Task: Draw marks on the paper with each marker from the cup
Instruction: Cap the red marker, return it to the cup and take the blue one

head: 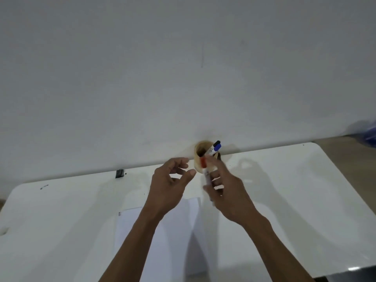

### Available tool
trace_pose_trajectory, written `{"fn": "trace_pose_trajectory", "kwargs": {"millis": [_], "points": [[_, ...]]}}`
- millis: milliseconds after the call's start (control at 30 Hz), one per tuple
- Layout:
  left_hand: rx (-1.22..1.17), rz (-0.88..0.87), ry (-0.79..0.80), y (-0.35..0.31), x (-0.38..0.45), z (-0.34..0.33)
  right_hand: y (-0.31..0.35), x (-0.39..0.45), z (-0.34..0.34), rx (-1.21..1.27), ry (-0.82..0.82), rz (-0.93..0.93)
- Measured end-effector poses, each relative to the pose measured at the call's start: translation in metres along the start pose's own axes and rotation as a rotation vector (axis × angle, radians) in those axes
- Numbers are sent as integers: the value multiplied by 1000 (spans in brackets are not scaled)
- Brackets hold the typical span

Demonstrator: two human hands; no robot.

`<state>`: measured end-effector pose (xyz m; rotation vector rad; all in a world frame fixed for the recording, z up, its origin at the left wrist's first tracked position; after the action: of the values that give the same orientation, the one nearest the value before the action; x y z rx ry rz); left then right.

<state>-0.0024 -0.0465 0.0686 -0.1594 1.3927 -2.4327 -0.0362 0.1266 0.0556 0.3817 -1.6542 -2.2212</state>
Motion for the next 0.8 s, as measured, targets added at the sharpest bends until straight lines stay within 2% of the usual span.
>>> {"fn": "trace_pose_trajectory", "kwargs": {"millis": [200, 333, 800], "points": [[132, 114, -67, 13, 37, -43, -1, 43, 63, 200, -402, 146], [206, 106, -66, 20, 60, -72, 5, 75, 79, 270, -571, 237], [151, -2, -102, 21, 78, -95, -47, 119, 51, 169, -550, 117]]}}
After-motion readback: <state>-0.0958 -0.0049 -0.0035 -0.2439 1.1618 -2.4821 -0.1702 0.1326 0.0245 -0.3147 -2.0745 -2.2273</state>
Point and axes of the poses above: each hand's wrist, its own x-axis towards the middle knuckle, its own z-axis out of the back of the hand, y = z × x, the point moved 6 cm from there along x, towards the middle knuckle, and after that the axes turned 11 degrees about x, right-handed, at the moved point
